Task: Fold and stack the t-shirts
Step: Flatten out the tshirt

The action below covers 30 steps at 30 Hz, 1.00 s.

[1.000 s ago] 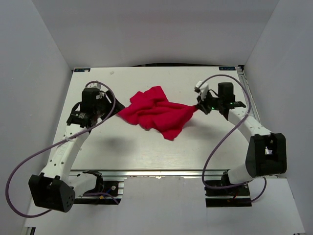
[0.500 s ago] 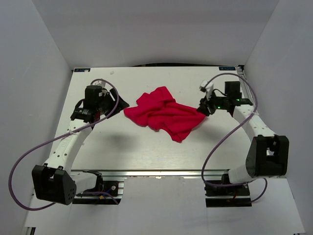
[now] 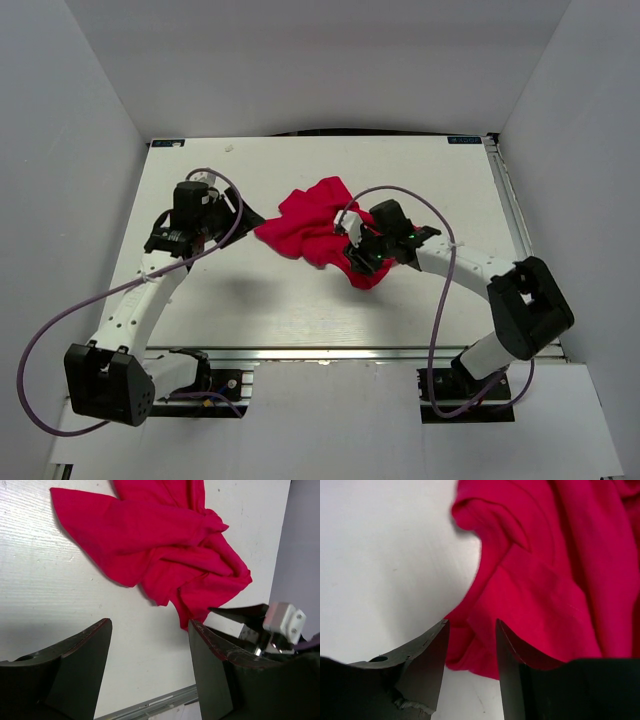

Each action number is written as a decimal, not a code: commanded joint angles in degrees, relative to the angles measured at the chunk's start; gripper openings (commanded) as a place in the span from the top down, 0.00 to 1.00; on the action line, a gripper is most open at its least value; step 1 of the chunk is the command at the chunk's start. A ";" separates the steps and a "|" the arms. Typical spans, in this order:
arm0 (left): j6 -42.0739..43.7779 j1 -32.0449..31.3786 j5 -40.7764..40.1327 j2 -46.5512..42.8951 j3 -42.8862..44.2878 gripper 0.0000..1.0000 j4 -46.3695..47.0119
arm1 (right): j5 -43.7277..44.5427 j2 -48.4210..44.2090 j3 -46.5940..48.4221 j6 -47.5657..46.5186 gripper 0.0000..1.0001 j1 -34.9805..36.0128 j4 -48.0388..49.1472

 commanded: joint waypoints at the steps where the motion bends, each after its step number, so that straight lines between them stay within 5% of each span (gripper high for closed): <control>1: -0.51 0.22 0.99 -2.41 -0.73 0.27 0.43 | 11.10 3.25 2.39 3.53 0.52 0.59 4.41; 22: -1.12 0.22 0.90 -3.46 -1.78 0.27 0.52 | 21.92 10.20 5.91 12.33 0.57 6.39 1.42; 28: -0.95 0.22 0.90 -3.29 -1.52 0.27 0.43 | 23.42 9.59 4.25 10.66 0.73 6.39 2.73; 30: -1.12 0.22 0.98 -3.20 -1.35 0.27 0.43 | 23.60 8.72 3.72 10.04 0.92 6.39 3.35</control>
